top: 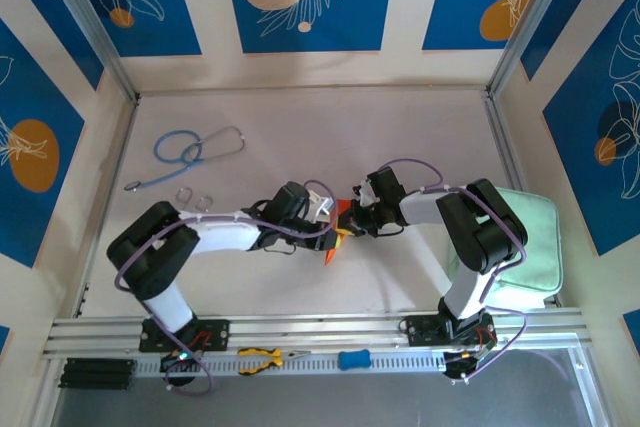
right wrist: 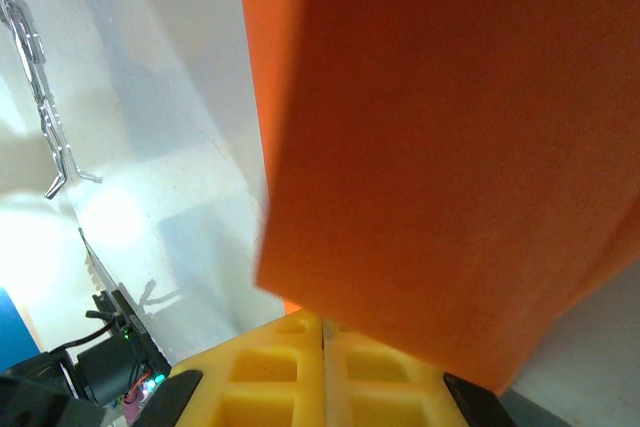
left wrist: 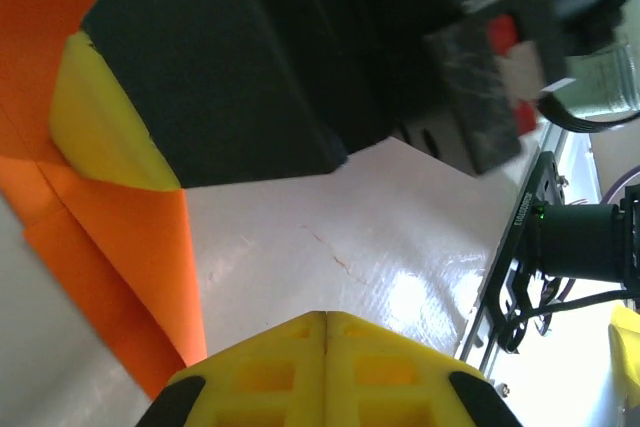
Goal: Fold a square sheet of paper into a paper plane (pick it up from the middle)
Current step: Fold the wing for the fifth time at the center of the table.
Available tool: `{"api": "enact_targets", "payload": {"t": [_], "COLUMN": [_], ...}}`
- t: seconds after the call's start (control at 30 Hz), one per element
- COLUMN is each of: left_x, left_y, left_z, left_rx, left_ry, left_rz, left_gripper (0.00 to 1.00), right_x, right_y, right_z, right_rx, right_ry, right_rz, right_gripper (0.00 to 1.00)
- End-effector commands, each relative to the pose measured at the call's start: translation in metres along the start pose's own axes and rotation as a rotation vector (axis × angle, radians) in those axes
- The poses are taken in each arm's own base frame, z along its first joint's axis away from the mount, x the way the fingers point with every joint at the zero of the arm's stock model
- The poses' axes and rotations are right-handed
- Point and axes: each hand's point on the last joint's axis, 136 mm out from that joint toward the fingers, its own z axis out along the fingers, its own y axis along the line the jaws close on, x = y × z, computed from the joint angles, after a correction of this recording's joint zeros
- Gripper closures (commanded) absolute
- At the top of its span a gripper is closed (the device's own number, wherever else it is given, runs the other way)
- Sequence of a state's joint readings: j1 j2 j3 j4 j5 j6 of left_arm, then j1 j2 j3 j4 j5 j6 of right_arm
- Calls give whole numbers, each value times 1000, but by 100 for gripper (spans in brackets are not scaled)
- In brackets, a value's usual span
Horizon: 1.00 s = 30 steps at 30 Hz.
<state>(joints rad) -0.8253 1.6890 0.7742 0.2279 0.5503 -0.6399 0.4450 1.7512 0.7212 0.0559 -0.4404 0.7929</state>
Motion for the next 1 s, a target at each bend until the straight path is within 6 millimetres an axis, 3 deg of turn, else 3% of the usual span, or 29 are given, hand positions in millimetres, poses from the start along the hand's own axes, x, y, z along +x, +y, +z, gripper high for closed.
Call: {"api": "enact_targets", "payload": {"t": [0.0, 0.3, 0.63, 0.97], "left_x": [-11, -9, 33, 67], "left_y": [-12, 4, 40, 50], "left_z": [9, 25, 28, 12], "left_rx": [60, 13, -104, -162], "left_ry": [-10, 23, 118, 166], "left_rz": [1, -15, -52, -65], "left_gripper": [96, 93, 94, 94], "right_x": [6, 6, 5, 6], "right_y": [-29, -29, -31, -32], "right_z": [3, 4, 4, 4], "right_rx": [105, 108, 115, 120], "right_ry": [9, 12, 13, 15], "right_rz": [61, 62, 66, 67], "right_gripper": [96, 96, 96, 96]}}
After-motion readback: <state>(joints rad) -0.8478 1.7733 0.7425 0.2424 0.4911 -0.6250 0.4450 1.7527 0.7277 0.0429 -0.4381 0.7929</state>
